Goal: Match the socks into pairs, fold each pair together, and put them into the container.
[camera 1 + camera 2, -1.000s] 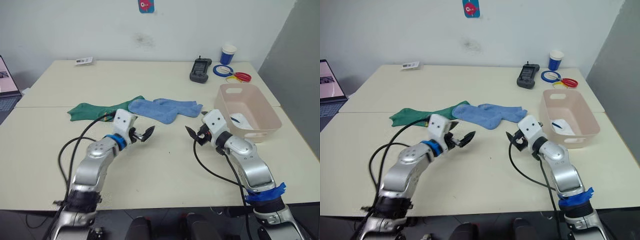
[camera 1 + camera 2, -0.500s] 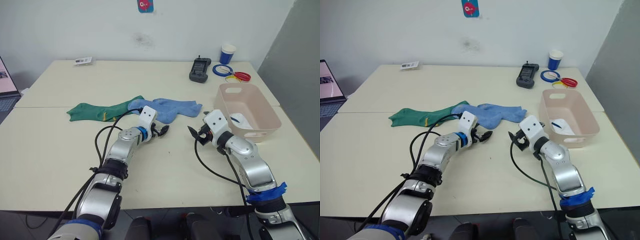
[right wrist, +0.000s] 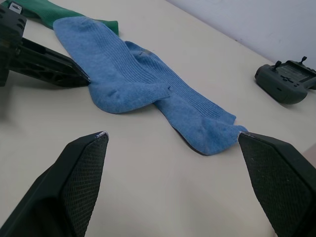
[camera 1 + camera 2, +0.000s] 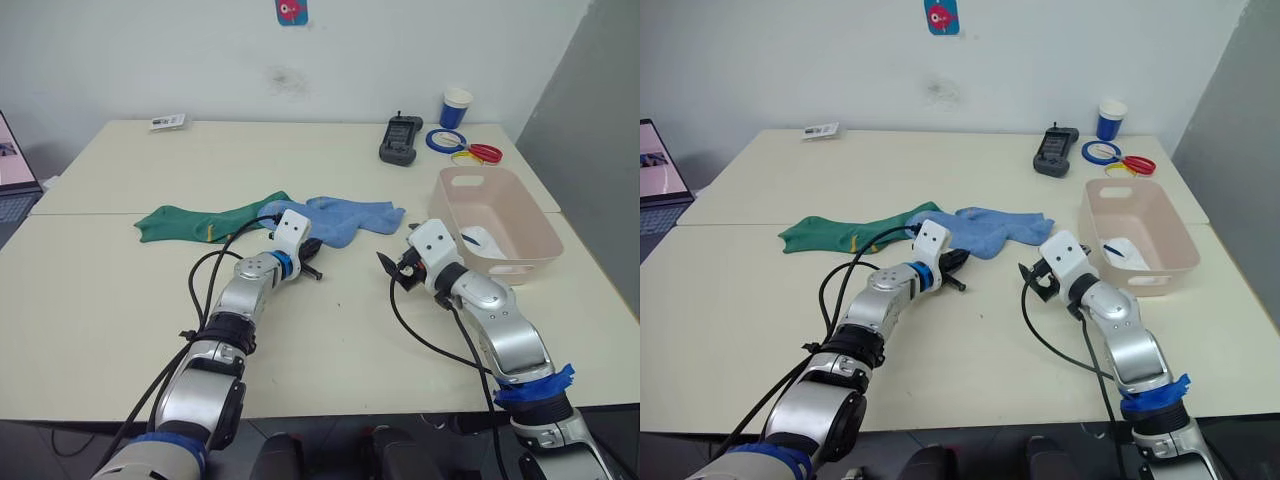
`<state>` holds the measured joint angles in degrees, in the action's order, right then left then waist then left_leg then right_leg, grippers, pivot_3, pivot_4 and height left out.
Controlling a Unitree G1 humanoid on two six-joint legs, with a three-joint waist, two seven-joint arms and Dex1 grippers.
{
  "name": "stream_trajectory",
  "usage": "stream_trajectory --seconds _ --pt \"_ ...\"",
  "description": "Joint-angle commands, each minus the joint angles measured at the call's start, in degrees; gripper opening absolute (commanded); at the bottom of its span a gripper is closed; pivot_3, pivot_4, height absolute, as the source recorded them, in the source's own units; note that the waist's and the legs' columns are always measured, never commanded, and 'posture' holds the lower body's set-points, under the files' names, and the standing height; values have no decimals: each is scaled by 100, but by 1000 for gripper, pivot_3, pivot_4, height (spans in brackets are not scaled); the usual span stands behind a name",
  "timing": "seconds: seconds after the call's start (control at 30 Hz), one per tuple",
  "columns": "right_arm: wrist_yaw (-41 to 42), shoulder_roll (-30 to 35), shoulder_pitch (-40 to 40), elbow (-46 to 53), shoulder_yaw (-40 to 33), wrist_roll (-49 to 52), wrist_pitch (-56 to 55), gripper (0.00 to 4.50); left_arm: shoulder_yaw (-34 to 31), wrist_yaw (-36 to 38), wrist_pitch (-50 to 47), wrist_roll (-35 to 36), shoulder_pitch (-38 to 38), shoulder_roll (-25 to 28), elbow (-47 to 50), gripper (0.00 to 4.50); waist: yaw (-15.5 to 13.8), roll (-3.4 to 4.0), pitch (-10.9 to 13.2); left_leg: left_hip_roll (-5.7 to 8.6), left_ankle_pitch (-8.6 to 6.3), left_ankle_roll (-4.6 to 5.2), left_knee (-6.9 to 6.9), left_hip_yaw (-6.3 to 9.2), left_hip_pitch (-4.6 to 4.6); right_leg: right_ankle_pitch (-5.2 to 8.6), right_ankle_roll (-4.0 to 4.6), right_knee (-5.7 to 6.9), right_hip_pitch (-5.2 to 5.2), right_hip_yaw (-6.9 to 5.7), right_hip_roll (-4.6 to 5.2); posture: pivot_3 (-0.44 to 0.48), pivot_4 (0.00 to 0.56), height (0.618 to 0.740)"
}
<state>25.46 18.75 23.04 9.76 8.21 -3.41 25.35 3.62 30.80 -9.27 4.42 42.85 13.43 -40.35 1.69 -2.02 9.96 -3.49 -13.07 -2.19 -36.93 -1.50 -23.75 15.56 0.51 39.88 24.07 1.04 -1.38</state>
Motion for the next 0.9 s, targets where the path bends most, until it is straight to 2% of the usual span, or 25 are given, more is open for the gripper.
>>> stream_trajectory --seconds 0.03,0.1,0.23,0.3,0.37,0.5,0.67,0.8,0.9 --pt "16 20 61 92 -6 28 -148 4500 32 217 65 26 -289 78 633 39 4 0 0 -1 0 0 0 0 0 0 0 0 0 -1 0 0 150 740" --pt "24 18 44 96 3 26 -158 4500 23 262 -120 57 -496 135 1044 39 3 0 0 -3 0 -1 0 1 1 0 0 2 0 -2 0 0 150 740" --pt "116 32 -3 144 4 94 -99 4500 216 808 -904 356 -1283 381 2767 39 14 0 0 -5 0 -1 0 0 1 0 0 2 1 0 0 0 150 740" --pt "266 8 -24 135 -30 280 88 4500 208 846 -1075 389 -1583 523 3377 39 3 0 0 -7 1 -1 1 1 1 0 0 3 1 1 1 0 150 740" --pt "362 -78 6 60 -106 501 350 4500 80 771 -1092 416 -1768 611 3735 39 -4 0 0 -6 1 -1 -1 3 3 0 0 5 0 -1 5 0 150 740" --pt "235 -517 341 -357 -411 1007 980 4500 -440 851 -1239 1055 -2204 683 4578 39 14 0 0 -10 1 -1 -1 2 4 0 1 5 -1 2 13 0 150 740" --pt "45 -1018 1224 -1824 -517 1149 935 4500 -1239 941 -1897 2172 -3120 1026 6093 1560 72 0 0 -14 0 0 4 -1 9 0 2 4 1 7 12 0 150 740" --pt "-14 -1383 1997 -3205 -680 1206 517 4500 -1840 663 -2428 2864 -3567 1127 6603 2918 46 0 0 -13 0 1 3 3 9 0 2 5 0 2 11 0 150 740" --pt "-54 -1531 2487 -4189 -801 1245 207 4500 -2016 465 -2527 3035 -3758 1136 6784 3922 31 0 0 -11 -1 1 3 0 8 0 2 2 0 5 11 0 150 740"
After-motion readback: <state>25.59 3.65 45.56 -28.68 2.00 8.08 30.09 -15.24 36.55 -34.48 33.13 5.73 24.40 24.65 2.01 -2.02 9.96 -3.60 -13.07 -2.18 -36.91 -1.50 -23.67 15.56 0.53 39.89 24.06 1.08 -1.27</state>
